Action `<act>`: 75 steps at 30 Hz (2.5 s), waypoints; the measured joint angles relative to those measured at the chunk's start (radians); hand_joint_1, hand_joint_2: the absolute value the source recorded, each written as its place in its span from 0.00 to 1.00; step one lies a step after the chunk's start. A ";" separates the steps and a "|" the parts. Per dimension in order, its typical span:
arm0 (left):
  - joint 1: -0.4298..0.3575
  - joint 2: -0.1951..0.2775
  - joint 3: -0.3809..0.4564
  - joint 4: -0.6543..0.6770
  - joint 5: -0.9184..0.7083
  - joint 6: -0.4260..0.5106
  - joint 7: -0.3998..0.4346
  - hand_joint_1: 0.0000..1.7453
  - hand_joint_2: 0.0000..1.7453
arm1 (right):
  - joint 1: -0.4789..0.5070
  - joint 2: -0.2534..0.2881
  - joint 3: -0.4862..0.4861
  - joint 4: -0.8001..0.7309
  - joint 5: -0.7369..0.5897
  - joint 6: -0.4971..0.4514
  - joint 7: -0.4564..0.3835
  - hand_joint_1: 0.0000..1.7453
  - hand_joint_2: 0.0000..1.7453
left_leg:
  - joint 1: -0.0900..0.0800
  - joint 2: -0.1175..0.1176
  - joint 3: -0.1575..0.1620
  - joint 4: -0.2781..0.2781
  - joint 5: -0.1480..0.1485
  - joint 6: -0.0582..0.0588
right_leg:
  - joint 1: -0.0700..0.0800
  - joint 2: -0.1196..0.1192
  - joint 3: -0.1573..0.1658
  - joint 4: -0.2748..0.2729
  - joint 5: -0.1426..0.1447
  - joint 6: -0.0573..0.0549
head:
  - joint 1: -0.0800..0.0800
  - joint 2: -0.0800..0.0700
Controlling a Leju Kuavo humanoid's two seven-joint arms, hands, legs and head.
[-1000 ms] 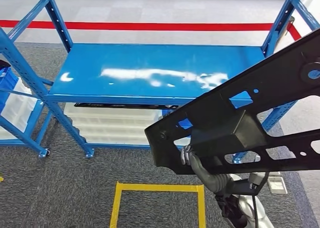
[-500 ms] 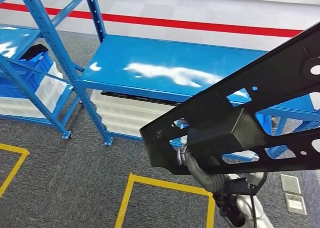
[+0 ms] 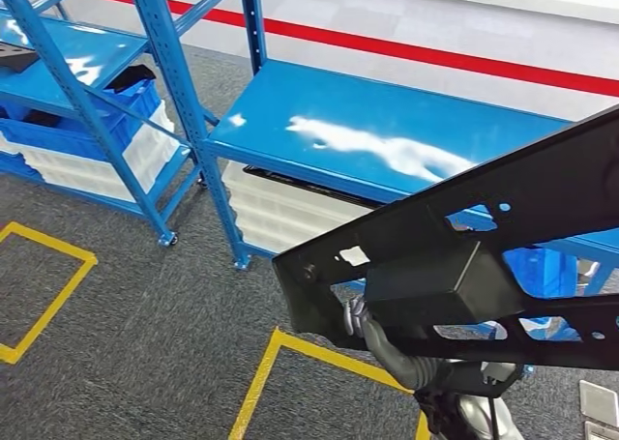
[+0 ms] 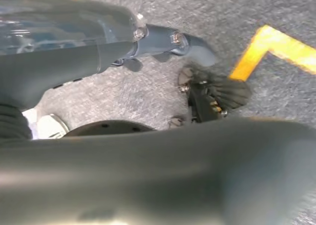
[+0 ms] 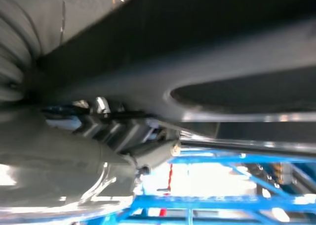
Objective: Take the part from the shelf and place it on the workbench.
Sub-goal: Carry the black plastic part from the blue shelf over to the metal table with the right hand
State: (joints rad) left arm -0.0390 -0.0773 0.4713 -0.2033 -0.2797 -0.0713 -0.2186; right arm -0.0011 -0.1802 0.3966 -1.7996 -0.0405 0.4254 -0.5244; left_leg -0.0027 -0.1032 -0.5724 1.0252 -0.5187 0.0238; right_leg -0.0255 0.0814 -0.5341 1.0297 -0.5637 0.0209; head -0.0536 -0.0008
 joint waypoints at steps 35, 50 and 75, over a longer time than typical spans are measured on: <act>-0.006 -0.024 0.025 0.000 -0.020 0.033 0.025 0.00 1.00 | -0.118 -0.011 0.083 0.045 -0.013 0.072 0.004 1.00 1.00 | -0.003 0.049 -0.054 0.084 -0.039 -0.020 | -0.006 -0.067 -0.026 0.008 0.017 -0.020 | -0.002 0.000; 0.001 -0.014 0.033 0.000 -0.034 0.028 0.048 0.00 1.00 | -0.117 0.027 0.121 0.064 0.002 0.082 -0.010 1.00 1.00 | -0.003 0.131 -0.023 0.000 0.017 0.005 | -0.001 -0.156 -0.001 0.051 -0.059 0.010 | 0.000 0.000; -0.019 0.057 0.047 0.000 -0.065 -0.009 0.012 0.00 1.00 | -0.154 0.107 0.168 0.111 0.025 0.087 -0.049 1.00 1.00 | -0.004 0.174 -0.051 0.032 0.029 -0.028 | 0.007 -0.176 0.014 0.007 -0.020 -0.018 | -0.003 0.000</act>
State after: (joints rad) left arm -0.0584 -0.0200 0.5188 -0.2033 -0.3444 -0.0798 -0.2069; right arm -0.1550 -0.0735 0.5642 -1.6887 -0.0151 0.5124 -0.5732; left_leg -0.0063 0.0709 -0.6235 1.0569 -0.4893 -0.0040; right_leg -0.0186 -0.0945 -0.5201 1.0367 -0.5837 0.0033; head -0.0570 -0.0008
